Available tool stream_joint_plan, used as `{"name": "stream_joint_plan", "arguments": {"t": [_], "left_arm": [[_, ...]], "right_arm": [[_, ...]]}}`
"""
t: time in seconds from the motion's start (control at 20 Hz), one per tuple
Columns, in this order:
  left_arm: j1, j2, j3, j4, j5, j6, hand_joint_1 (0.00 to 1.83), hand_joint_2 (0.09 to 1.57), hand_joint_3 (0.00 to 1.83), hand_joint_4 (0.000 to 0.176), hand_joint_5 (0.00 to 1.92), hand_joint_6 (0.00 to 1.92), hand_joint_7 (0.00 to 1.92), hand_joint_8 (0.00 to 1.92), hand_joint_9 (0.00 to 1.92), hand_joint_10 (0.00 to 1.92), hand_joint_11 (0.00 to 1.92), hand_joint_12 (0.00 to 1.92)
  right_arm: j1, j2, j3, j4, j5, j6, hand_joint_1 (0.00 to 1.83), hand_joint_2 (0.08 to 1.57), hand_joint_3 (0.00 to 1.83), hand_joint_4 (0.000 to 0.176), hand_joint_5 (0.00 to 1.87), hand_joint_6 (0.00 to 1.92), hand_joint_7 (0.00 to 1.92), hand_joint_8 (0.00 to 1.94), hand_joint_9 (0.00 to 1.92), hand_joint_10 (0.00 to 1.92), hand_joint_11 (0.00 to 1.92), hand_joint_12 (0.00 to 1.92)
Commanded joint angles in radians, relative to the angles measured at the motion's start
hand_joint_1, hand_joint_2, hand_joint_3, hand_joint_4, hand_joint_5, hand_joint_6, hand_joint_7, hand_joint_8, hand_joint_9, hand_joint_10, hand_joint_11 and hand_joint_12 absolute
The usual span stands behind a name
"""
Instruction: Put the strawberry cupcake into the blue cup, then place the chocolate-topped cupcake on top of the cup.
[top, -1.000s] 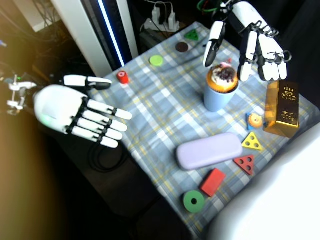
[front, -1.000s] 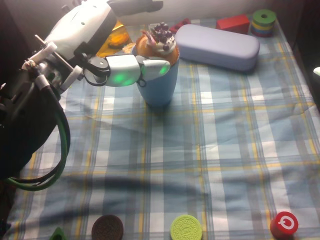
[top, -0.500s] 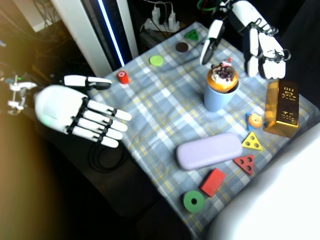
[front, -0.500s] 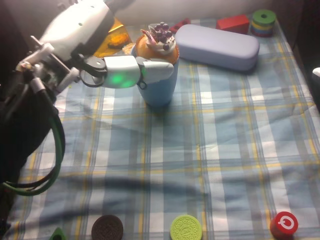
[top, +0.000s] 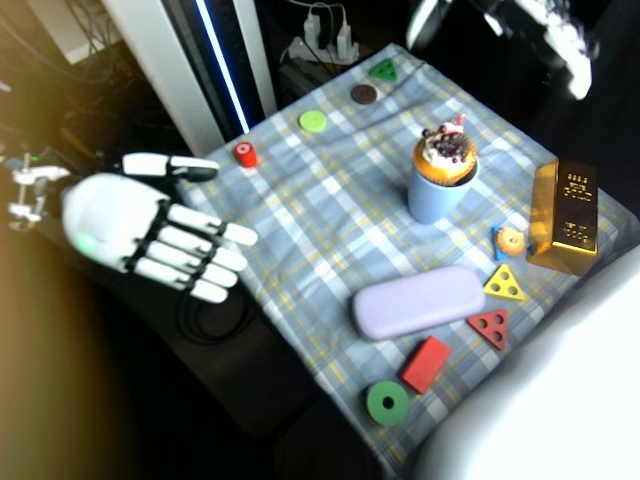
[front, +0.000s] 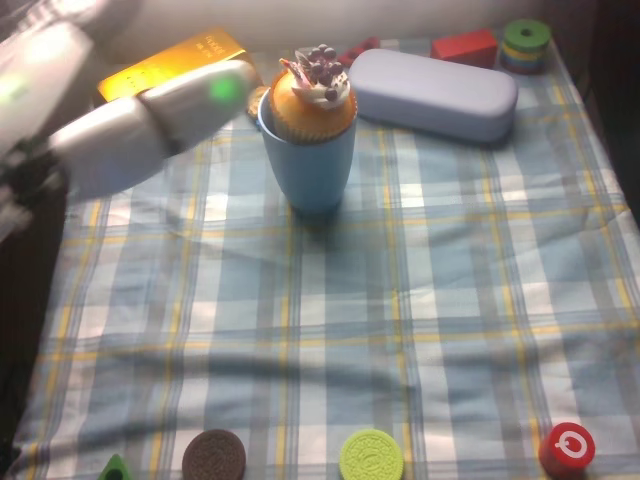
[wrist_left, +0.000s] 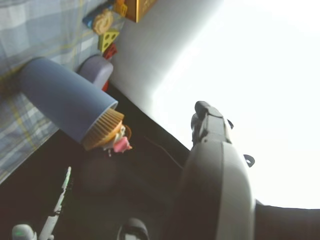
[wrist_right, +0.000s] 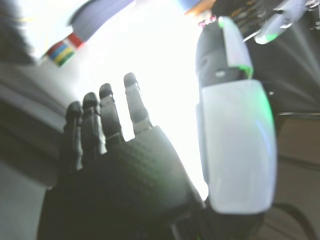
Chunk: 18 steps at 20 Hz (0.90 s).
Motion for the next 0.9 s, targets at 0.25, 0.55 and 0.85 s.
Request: {"name": "stream_joint_plan", "arguments": {"t": [0.25,0.55,0.85], "left_arm": [[0.175,-0.010,-0.057,-0.159,-0.278,-0.001,0.00,0.87,0.00,0.161,0.00,0.00,0.00,0.00,0.01,0.01,0.05,0.02],[0.265,-0.072,-0.090,-0.239,-0.409,-0.001,0.00,0.91,0.01,0.155,0.00,0.00,0.00,0.00,0.00,0.00,0.00,0.00],[0.312,-0.116,-0.092,-0.294,-0.469,-0.001,0.00,0.94,0.01,0.104,0.01,0.00,0.00,0.00,0.00,0.00,0.00,0.00]], "right_arm": [[-0.024,-0.014,-0.034,0.067,0.193,-0.041,0.00,0.99,0.00,0.092,0.00,0.00,0.00,0.00,0.00,0.00,0.00,0.00],[-0.079,-0.064,-0.052,0.155,0.270,-0.105,0.00,1.00,0.00,0.053,0.00,0.00,0.00,0.00,0.00,0.00,0.00,0.00],[-0.082,-0.101,-0.083,0.227,0.354,-0.191,0.00,1.01,0.01,0.039,0.00,0.00,0.00,0.00,0.00,0.00,0.00,0.00]]}}
